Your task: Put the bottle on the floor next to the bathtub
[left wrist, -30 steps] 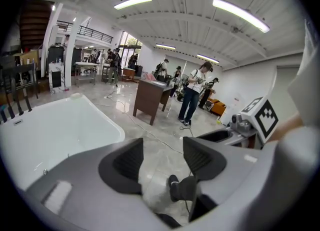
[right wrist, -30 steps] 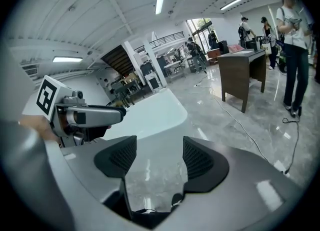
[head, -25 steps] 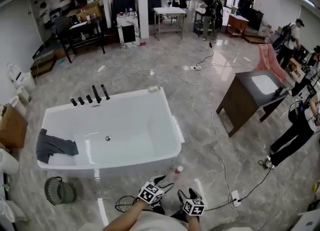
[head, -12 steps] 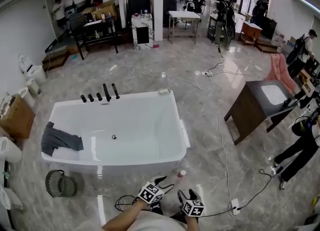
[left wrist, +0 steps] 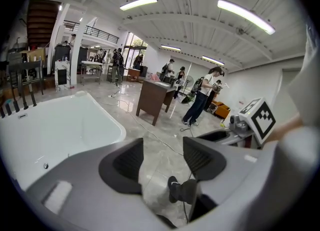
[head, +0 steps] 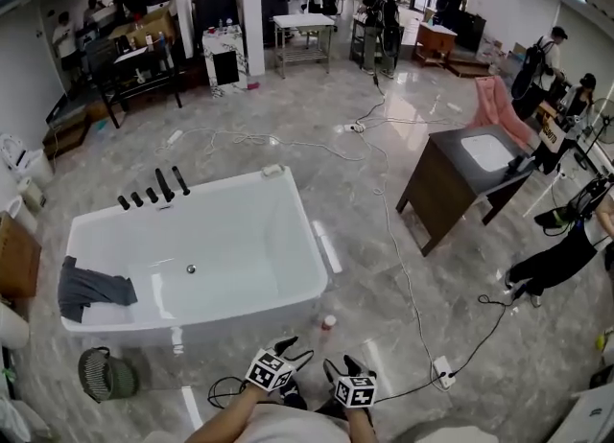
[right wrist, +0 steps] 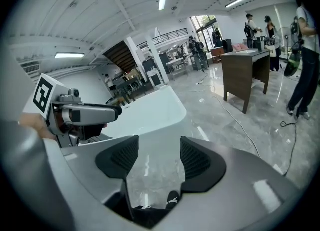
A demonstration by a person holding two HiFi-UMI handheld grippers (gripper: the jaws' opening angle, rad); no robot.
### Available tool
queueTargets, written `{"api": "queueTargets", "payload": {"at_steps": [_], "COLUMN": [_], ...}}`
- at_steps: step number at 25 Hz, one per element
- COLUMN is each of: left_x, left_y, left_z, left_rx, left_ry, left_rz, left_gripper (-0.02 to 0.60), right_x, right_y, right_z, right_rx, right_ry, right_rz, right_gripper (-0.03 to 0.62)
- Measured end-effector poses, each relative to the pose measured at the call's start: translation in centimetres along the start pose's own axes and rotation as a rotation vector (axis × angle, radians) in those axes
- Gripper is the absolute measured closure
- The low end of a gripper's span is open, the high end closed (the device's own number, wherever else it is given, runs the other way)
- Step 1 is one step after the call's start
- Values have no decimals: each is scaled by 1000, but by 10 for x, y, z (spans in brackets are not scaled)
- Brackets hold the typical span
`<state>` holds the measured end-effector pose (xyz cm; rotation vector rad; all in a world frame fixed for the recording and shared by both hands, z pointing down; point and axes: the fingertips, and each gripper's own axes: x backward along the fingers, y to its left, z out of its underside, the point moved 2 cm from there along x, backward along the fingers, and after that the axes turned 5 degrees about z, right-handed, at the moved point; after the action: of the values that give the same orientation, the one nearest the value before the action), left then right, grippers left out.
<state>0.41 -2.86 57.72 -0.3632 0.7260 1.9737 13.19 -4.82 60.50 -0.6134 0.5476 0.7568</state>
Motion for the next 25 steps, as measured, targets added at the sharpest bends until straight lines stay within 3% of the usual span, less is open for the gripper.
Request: {"api": "queueTargets", "payload": {"at_steps": [3, 8, 17, 25], "left_x": [1, 6, 7, 4], "left_y": [-4, -4, -8, -18], "left_z": [-1, -6, -8, -10], "left_rx": [7, 14, 18, 10], "left_ry": [-12, -37, -53, -41], "left_rz": [9, -1, 25, 50], "left_gripper": [285, 390, 523, 524], "right_x": [5, 11, 19, 35], "right_y": [0, -5, -3, -3], "right_z": [5, 5, 2, 0], "right_rx": [-2, -10, -30, -52], "right_ry": [4, 0, -22, -41], "right_rz": [6, 28, 31, 37], "right_gripper": [339, 391, 526, 592]}}
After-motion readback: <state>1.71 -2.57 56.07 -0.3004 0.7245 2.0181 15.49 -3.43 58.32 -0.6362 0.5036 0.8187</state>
